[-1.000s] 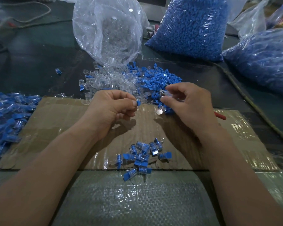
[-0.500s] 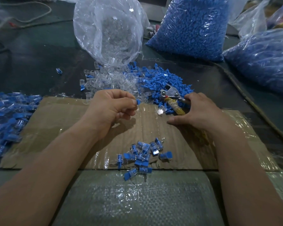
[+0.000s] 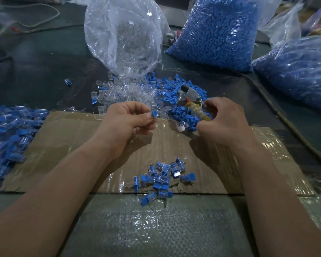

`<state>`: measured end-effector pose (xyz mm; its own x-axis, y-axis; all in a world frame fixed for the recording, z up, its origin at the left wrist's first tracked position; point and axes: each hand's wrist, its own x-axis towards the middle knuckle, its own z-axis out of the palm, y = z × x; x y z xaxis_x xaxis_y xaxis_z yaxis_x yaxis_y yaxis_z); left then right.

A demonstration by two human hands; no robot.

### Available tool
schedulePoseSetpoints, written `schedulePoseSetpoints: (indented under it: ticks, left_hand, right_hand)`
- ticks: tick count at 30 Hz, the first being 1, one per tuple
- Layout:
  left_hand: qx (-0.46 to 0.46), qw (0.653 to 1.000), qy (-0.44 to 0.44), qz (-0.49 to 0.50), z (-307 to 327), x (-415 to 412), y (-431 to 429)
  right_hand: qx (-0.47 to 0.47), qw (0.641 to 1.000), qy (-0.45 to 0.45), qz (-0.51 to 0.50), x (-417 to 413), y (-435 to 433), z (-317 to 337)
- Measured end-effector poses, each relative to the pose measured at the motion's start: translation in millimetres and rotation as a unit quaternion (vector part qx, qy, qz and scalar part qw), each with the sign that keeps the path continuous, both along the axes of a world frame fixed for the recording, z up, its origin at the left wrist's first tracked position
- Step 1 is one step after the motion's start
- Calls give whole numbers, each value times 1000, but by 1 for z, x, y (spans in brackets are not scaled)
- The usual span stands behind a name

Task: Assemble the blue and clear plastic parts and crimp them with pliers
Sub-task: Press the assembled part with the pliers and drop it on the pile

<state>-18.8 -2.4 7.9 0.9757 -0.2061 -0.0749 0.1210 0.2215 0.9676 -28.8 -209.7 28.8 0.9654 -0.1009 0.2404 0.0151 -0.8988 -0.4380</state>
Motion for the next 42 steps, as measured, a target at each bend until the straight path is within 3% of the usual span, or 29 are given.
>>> schedulePoseSetpoints:
  ticks: [7,14,25,42]
  left_hand:
    - [0,998,-52,29,-3,1,-1]
    - [2,992,-114,58,-3,0,-2]
    - [36,987,-138,72,-1,-2,-5]
    - [80,977,-178,84,-1,-6,-7]
  right_hand:
    - [15,996,-84,38,-6,13,-2]
    - [-32,992,-39,112,-6,26,-8]
    - [-45,989,-1,144,-7,31,-10]
    - [-28,984,-13,177,-8,34,-8]
